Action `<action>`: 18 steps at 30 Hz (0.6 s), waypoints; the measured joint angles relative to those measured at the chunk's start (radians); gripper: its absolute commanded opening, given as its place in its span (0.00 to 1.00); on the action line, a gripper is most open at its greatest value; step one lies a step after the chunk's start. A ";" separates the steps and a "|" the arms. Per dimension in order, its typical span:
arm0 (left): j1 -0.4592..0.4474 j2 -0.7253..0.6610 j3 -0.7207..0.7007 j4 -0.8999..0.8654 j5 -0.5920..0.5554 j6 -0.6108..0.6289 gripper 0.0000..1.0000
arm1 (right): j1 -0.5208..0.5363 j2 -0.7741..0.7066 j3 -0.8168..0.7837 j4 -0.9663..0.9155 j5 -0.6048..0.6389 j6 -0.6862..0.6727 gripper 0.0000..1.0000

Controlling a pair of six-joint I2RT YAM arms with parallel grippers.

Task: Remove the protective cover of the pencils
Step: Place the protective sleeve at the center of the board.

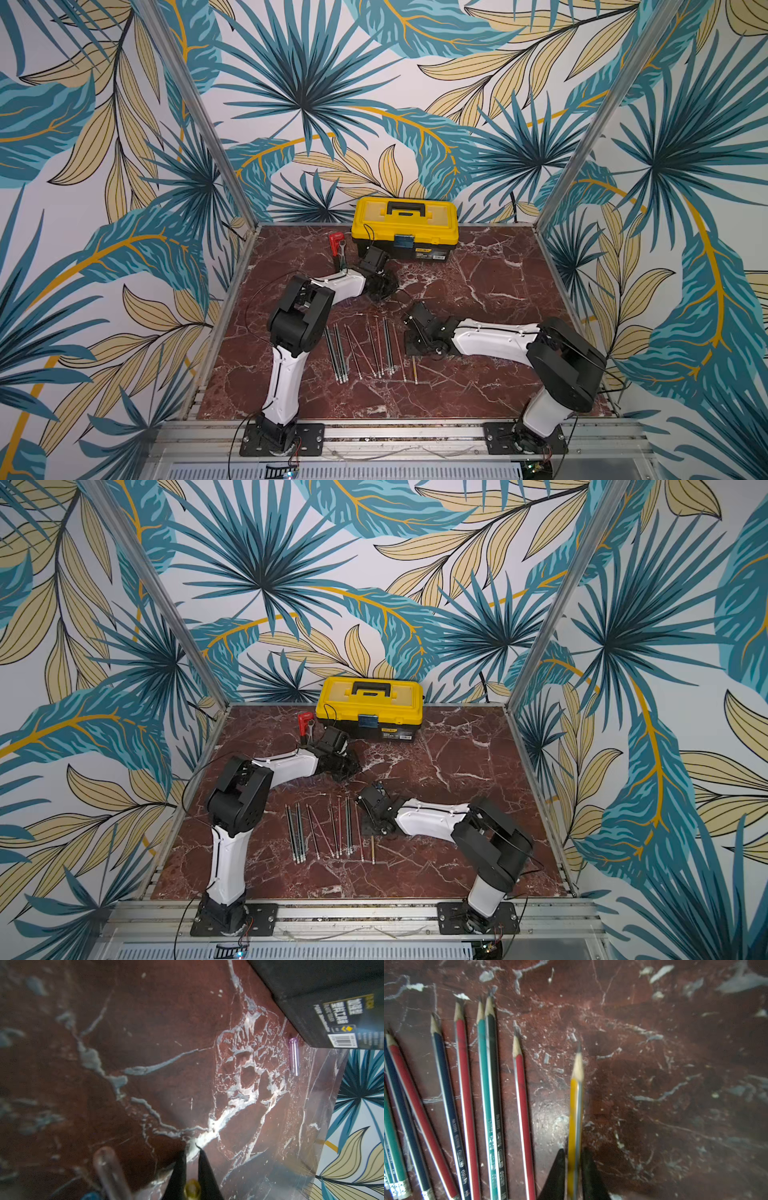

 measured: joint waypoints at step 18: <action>0.023 0.004 0.022 -0.032 0.021 -0.010 0.23 | -0.027 -0.002 0.100 -0.087 -0.008 -0.016 0.37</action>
